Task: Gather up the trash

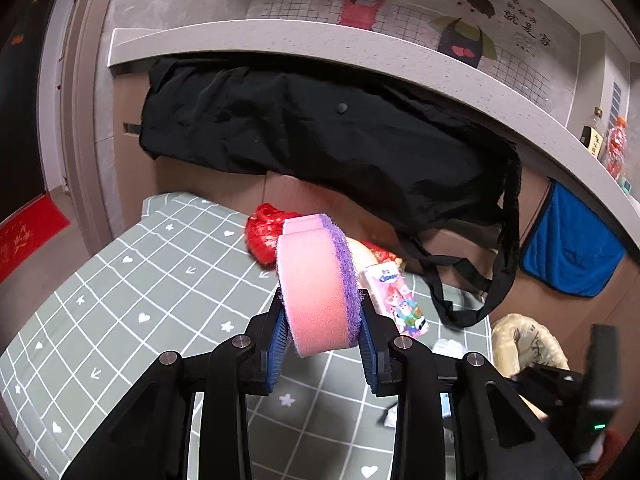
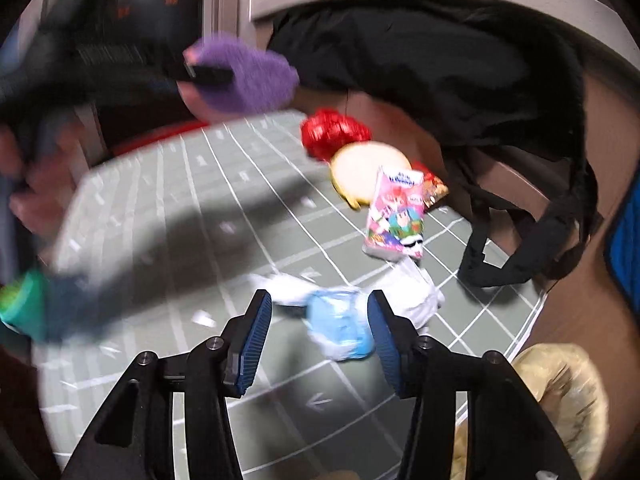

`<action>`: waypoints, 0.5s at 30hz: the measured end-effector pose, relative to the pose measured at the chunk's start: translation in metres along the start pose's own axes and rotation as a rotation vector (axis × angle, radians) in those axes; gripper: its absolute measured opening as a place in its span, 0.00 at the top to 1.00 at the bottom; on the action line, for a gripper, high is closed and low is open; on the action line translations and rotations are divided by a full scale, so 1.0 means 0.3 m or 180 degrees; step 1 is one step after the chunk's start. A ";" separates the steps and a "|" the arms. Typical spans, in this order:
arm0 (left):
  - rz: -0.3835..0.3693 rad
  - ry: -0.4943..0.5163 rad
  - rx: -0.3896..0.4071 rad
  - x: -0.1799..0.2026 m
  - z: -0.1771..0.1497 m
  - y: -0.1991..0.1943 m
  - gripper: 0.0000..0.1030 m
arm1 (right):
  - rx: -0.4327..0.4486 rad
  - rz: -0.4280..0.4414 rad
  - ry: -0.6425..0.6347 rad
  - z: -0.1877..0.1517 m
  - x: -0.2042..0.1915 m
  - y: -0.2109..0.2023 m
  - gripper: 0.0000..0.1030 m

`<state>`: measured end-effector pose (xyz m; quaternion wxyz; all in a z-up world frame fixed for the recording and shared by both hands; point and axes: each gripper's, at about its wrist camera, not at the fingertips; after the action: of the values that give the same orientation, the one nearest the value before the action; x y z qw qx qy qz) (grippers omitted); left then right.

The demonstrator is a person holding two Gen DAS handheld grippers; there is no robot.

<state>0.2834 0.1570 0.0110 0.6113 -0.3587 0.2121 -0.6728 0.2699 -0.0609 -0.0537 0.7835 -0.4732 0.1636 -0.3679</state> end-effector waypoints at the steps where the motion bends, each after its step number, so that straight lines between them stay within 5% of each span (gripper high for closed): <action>1: 0.0012 -0.0017 0.0003 -0.010 -0.003 -0.003 0.68 | -0.0044 -0.0055 -0.0034 0.002 0.001 0.024 0.53; 8: 0.0036 -0.0067 -0.0010 -0.047 -0.014 0.003 0.68 | -0.0378 -0.0207 -0.0065 0.011 0.029 0.173 0.54; 9: 0.0034 -0.0072 -0.0014 -0.048 -0.016 0.007 0.68 | -0.0377 -0.0208 -0.0020 0.013 0.036 0.174 0.60; 10: 0.0033 -0.0070 -0.0012 -0.047 -0.017 0.007 0.68 | -0.0355 -0.0205 0.0023 0.017 0.039 0.170 0.72; 15: 0.0101 0.0011 0.0142 -0.010 -0.016 -0.020 0.68 | 0.0039 -0.0115 0.0316 0.054 0.068 0.022 0.74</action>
<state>0.2756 0.1602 0.0116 0.6294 -0.3404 0.2039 -0.6682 0.2964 -0.0638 -0.0495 0.7705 -0.4525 0.1914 -0.4061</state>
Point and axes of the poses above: each gripper's, at about its wrist camera, not at the fingertips, and y roughly the way its jaws point, x to its right, z to its top, and after that the axes turned 15 degrees about -x, right-handed
